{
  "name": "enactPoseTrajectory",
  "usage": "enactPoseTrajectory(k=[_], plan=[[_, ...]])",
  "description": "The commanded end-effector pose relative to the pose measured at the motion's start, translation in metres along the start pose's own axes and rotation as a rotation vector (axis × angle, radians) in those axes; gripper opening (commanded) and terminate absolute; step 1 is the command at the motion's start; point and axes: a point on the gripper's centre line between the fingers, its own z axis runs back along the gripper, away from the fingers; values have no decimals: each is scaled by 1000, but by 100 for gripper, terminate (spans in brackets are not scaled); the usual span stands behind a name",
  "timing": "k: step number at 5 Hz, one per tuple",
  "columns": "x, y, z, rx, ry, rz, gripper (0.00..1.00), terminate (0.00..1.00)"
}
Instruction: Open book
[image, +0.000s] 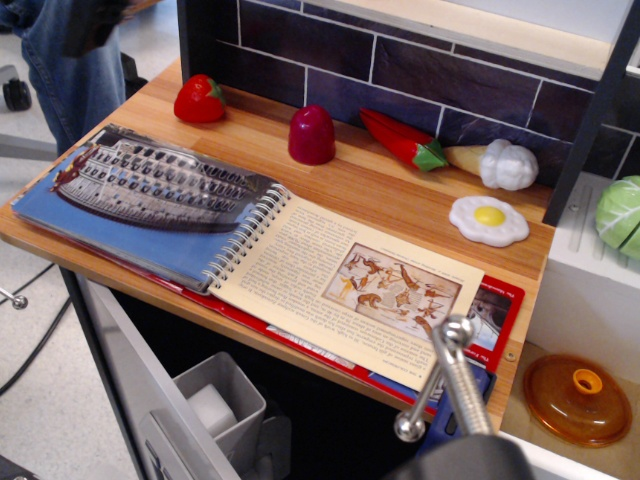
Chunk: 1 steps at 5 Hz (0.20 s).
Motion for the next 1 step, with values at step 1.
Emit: enactPoseTrajectory(k=[1], plan=[[-1, 6, 3, -5, -58, 9, 100, 100]])
